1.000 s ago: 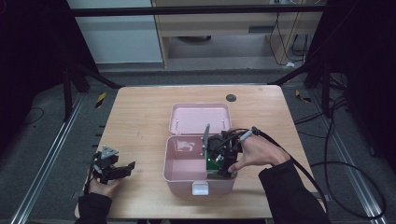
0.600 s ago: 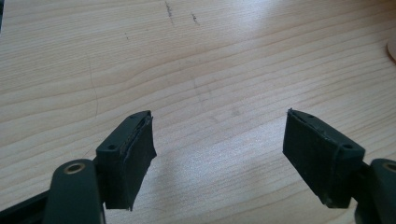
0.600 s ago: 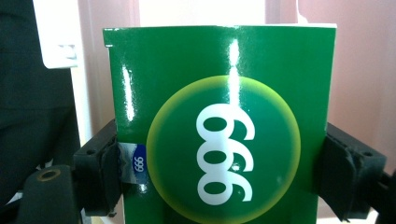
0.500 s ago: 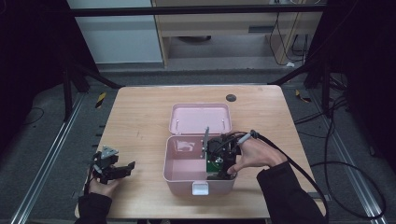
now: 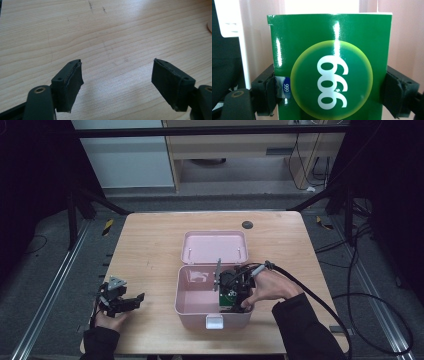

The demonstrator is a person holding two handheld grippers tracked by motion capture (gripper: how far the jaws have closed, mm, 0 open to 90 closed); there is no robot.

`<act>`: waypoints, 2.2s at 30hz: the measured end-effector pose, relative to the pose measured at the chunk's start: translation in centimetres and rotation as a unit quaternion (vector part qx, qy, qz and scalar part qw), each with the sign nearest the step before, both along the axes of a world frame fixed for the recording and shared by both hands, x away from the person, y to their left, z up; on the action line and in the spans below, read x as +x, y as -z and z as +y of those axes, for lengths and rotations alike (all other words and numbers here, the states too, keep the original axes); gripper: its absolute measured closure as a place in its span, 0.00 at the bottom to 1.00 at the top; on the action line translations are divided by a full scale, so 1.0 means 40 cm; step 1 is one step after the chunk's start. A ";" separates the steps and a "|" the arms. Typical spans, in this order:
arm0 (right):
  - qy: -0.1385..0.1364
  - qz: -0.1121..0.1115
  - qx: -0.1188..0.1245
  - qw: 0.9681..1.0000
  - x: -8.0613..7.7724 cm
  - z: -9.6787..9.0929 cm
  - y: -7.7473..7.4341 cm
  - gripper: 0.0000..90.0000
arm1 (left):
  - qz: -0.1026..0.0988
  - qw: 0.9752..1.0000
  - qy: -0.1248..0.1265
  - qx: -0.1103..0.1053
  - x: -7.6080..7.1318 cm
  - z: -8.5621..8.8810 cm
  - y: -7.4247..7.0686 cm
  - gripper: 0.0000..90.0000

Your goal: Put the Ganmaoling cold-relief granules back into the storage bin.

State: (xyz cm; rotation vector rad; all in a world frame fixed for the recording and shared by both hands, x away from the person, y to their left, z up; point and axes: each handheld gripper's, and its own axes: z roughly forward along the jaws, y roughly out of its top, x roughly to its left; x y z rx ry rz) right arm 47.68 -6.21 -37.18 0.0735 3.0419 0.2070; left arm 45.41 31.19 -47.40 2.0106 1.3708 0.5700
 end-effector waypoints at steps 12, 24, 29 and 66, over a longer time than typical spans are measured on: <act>0.007 0.005 0.005 1.000 0.003 -0.012 0.022 0.17 | 0.001 1.000 0.001 0.002 0.000 0.000 0.000 0.26; 0.009 -0.003 0.010 1.000 0.007 -0.012 0.020 0.15 | 0.000 1.000 0.000 0.000 0.001 0.002 0.000 0.26; 0.014 -0.015 0.031 0.999 0.001 -0.031 -0.013 0.15 | 0.001 1.000 0.001 0.002 0.001 0.001 0.000 0.26; 0.133 -0.104 0.172 0.970 -0.060 -0.311 -0.111 0.25 | -0.001 1.000 0.006 -0.003 -0.003 -0.003 -0.003 0.30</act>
